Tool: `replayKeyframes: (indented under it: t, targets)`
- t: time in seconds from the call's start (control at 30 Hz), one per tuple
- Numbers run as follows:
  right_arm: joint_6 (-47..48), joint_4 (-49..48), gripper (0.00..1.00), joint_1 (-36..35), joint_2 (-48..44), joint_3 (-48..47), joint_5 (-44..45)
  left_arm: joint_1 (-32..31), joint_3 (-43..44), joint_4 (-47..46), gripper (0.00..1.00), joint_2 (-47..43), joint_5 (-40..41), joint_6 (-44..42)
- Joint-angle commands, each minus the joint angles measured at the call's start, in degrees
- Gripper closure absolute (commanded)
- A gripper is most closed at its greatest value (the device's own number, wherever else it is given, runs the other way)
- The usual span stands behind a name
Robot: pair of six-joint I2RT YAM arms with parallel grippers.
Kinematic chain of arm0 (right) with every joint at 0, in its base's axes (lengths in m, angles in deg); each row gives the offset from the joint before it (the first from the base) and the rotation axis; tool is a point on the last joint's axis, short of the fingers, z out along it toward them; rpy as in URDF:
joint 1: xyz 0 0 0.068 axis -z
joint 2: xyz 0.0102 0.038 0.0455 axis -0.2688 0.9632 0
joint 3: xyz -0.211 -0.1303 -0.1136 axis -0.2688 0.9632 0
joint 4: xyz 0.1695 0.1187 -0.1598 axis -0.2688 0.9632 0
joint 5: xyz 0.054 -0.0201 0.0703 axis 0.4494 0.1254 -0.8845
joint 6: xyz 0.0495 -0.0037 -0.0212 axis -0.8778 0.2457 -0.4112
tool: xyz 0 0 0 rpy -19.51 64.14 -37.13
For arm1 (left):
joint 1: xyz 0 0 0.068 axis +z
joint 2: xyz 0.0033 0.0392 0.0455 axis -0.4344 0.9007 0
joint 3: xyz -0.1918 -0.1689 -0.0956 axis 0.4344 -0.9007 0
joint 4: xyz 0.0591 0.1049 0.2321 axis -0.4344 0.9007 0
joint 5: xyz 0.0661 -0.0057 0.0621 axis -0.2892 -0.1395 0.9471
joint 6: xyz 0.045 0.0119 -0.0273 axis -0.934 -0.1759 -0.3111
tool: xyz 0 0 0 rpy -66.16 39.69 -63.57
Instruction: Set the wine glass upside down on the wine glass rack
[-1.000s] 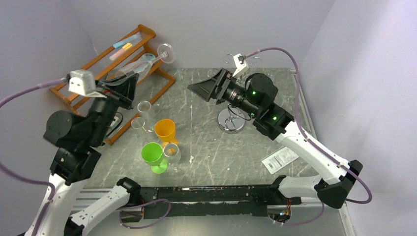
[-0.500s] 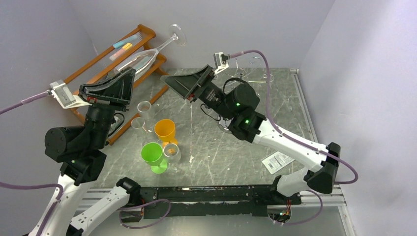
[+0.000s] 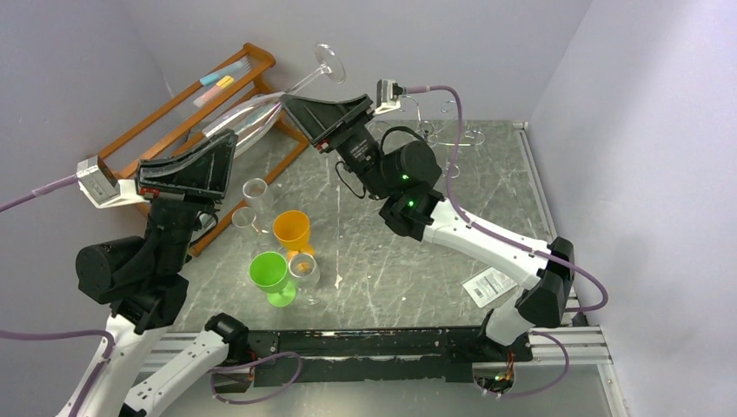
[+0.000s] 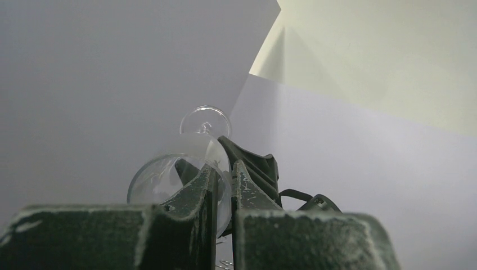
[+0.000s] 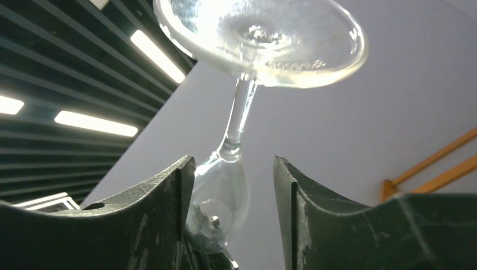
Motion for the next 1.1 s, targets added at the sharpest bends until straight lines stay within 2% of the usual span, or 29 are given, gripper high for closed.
replayKeyframes:
  t: [0.0,0.27,0.57,0.67,0.7,0.8,0.87,0.97,1.07]
  targets:
    - [-1.54,-4.69,0.47,-0.42,0.22,-0.91,2.93,-0.14,-1.59,-5.28,0.95,-1.63,-1.18,1.39]
    - [-2.92,-6.73,0.65,-0.36,2.50,-2.63,1.39,-0.11,-3.80,-7.30,0.95,-1.69,-1.52,2.09]
    - [-2.82,-7.97,0.98,-0.43,3.30,-2.46,2.11,-0.13,-5.85,-6.04,0.95,-3.25,-0.86,2.26]
    - [-1.89,-7.84,1.00,-0.37,2.92,-2.39,2.57,-0.14,-6.41,-4.97,0.93,-3.89,-0.90,2.39]
    - [-1.57,-8.00,1.00,-0.35,2.79,-2.25,2.68,-0.15,-6.55,-4.50,0.86,-4.11,-0.75,2.69]
    - [-0.26,-8.39,1.00,-0.37,2.05,-1.41,3.21,-0.13,-6.94,-3.06,0.48,-4.66,-0.65,3.57]
    - [1.17,-7.76,1.00,-0.36,1.07,-0.72,3.62,-0.14,-6.29,-0.28,0.31,-4.89,-0.20,3.12]
    - [4.05,-6.12,1.00,-0.20,-1.34,1.10,5.06,-0.08,-4.39,5.55,0.15,-4.75,-0.12,1.82]
    - [7.66,-2.61,1.00,0.01,-4.63,2.97,6.27,-0.18,-2.29,11.27,0.07,-4.97,-0.12,0.02]
